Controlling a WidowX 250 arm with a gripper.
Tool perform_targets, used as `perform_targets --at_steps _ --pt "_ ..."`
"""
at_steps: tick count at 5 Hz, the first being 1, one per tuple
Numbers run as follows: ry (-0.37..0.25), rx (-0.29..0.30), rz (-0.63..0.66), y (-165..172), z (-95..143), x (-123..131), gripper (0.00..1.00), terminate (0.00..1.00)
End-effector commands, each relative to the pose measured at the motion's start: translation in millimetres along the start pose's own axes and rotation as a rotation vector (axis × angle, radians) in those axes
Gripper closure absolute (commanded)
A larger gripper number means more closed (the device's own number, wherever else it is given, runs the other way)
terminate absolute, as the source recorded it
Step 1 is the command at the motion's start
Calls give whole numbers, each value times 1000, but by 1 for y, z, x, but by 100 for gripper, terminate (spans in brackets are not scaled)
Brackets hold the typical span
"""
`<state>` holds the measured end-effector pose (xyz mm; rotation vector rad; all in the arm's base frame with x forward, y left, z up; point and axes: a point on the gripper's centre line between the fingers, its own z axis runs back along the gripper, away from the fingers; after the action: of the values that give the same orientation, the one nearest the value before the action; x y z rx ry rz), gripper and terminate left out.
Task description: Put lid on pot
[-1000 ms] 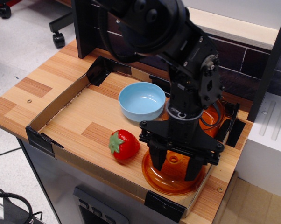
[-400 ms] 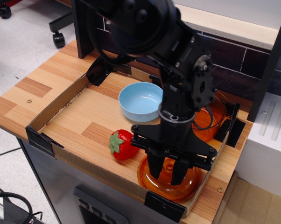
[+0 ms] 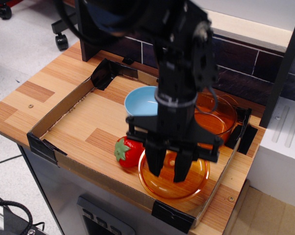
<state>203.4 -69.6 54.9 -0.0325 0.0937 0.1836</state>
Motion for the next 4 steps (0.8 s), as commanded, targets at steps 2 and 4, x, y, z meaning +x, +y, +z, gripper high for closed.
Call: perform_targets --at_steps 2,4 --pt "-15 -44 79 -20 30 45 100 0" --pt "16 -42 146 -27 32 79 100 0"
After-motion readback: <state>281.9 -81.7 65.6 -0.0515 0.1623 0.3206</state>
